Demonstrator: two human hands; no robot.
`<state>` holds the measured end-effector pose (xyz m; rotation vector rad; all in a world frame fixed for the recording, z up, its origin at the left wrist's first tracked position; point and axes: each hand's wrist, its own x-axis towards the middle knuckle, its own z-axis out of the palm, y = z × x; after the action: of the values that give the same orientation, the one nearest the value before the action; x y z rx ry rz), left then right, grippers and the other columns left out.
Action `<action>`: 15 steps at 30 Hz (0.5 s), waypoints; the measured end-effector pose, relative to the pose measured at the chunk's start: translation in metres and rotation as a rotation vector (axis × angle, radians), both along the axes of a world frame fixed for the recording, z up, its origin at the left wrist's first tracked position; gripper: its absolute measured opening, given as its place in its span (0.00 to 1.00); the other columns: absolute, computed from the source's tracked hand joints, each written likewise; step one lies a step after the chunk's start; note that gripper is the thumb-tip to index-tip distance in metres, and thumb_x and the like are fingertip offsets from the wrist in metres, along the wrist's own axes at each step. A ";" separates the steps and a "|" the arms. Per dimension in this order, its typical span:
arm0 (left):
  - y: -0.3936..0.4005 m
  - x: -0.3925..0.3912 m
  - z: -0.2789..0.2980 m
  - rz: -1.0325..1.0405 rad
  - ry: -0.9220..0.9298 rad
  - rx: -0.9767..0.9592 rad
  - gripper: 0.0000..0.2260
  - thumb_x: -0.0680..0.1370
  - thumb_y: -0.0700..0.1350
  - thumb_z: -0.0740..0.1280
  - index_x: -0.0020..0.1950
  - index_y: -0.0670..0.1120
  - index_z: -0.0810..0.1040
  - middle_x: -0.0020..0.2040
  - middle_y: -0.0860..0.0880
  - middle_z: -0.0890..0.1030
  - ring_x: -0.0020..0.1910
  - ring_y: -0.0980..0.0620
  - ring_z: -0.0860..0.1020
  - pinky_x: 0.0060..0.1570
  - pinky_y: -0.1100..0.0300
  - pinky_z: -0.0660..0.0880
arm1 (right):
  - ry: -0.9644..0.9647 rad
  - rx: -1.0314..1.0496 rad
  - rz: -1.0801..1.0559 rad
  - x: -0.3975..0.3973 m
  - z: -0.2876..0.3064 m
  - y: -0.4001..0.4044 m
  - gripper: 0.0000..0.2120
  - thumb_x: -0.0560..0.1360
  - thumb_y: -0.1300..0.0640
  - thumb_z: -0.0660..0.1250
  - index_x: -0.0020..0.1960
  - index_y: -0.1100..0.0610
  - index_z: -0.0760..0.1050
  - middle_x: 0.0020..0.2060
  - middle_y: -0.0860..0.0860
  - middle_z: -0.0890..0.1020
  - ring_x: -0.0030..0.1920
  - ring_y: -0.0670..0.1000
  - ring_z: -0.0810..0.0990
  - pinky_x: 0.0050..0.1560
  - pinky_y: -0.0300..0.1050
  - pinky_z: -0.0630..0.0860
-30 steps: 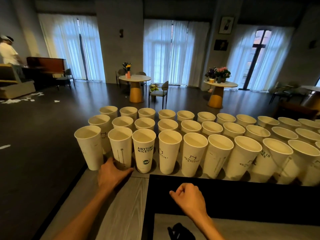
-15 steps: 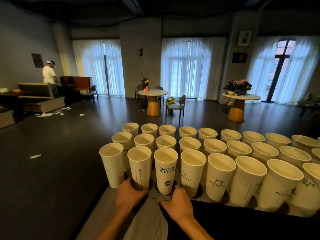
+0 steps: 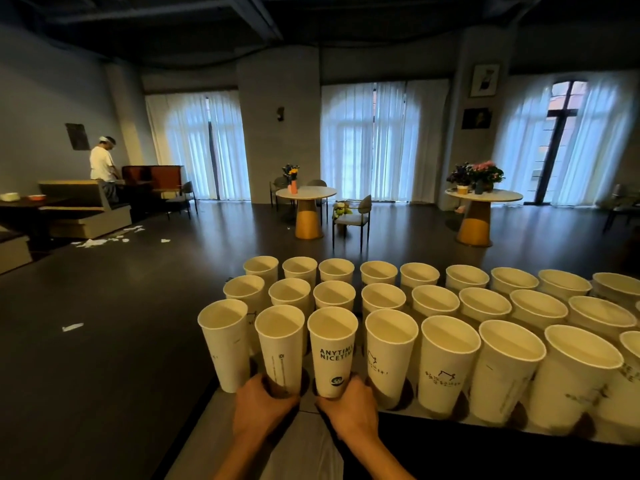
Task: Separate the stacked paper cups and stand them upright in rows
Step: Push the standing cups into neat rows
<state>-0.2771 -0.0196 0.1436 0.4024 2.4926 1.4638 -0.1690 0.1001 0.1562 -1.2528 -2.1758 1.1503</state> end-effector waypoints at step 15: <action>-0.005 0.005 0.010 -0.052 0.095 -0.046 0.31 0.60 0.50 0.83 0.60 0.44 0.80 0.54 0.46 0.85 0.51 0.48 0.82 0.51 0.50 0.82 | 0.069 -0.174 0.106 0.010 -0.004 0.001 0.27 0.63 0.52 0.80 0.58 0.49 0.74 0.41 0.52 0.85 0.25 0.49 0.83 0.23 0.42 0.77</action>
<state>-0.2723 -0.0241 0.1535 0.5363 2.5634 1.3962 -0.1593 0.1008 0.1526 -1.1592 -2.1521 1.4301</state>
